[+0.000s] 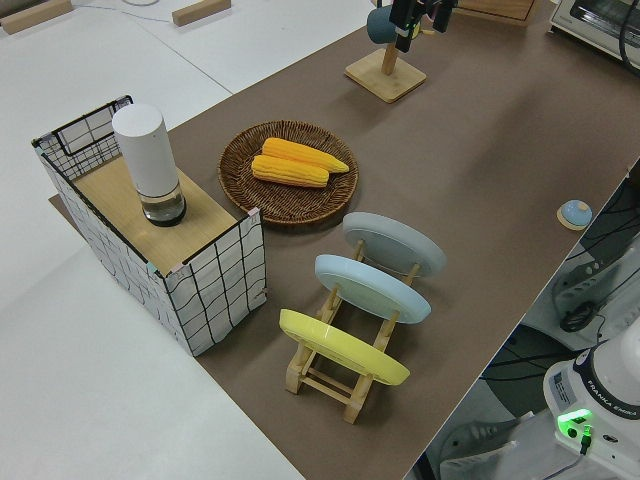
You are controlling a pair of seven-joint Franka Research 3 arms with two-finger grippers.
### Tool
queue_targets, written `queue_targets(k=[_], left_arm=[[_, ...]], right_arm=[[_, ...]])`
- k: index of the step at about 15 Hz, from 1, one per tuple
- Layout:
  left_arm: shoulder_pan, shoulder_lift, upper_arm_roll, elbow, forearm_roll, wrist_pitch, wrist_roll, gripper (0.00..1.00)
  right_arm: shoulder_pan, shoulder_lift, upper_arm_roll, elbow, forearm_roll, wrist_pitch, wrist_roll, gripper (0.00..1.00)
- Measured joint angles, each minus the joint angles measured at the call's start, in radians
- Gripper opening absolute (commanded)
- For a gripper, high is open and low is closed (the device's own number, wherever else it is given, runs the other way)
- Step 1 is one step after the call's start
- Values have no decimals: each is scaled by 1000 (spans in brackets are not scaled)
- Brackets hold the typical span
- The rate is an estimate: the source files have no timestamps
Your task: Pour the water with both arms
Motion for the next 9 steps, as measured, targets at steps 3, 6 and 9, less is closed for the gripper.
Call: queue_targets(k=[3,6,9], left_arm=[[-1,0,-2,0,0,0,0,998],[-1,0,-2,0,0,0,0,995],[-1,0,1,0,0,0,4,993]], right_arm=[[0,0,1,0,0,0,0,992],[2,0,11,0,0,0,0,990],[29,1,21,-2,2,0,0,990]])
